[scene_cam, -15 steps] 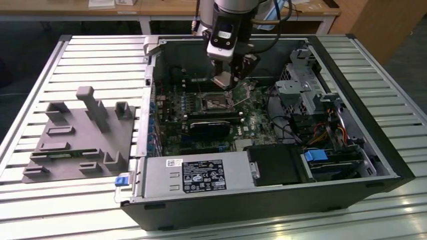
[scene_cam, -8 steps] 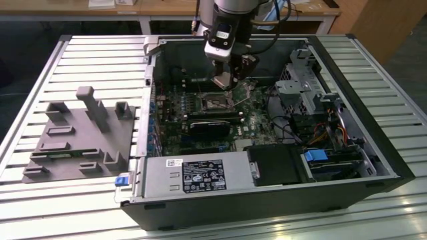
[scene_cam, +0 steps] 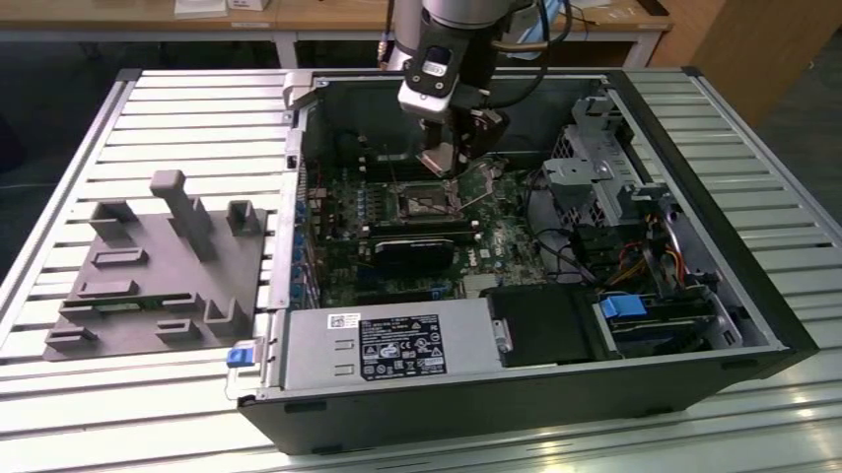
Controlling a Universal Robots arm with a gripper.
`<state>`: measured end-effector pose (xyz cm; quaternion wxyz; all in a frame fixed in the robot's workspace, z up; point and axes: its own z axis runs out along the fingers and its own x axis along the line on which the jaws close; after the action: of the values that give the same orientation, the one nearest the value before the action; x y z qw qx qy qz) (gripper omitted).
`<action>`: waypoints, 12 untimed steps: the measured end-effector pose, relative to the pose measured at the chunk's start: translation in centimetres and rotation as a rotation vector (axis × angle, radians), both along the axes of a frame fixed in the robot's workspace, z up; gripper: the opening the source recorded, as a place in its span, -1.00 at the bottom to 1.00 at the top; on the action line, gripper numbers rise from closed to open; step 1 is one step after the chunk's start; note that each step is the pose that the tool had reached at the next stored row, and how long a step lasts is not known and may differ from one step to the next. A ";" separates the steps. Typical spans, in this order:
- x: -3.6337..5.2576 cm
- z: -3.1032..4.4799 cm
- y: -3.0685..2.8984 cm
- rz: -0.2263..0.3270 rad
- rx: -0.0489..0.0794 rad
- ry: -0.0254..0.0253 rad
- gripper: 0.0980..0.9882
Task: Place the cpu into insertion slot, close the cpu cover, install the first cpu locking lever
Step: 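Place the cpu into insertion slot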
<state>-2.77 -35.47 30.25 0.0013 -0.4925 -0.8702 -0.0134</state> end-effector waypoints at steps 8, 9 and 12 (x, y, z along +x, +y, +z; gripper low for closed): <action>0.00 -0.09 0.00 -0.049 -0.001 0.0000 -0.01; 0.00 -0.10 0.00 -0.053 -0.001 0.0000 -0.01; 0.00 -0.10 0.00 -0.055 -0.001 0.0000 -0.01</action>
<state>-2.77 -35.47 30.15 0.0007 -0.5163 -0.8563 -0.0130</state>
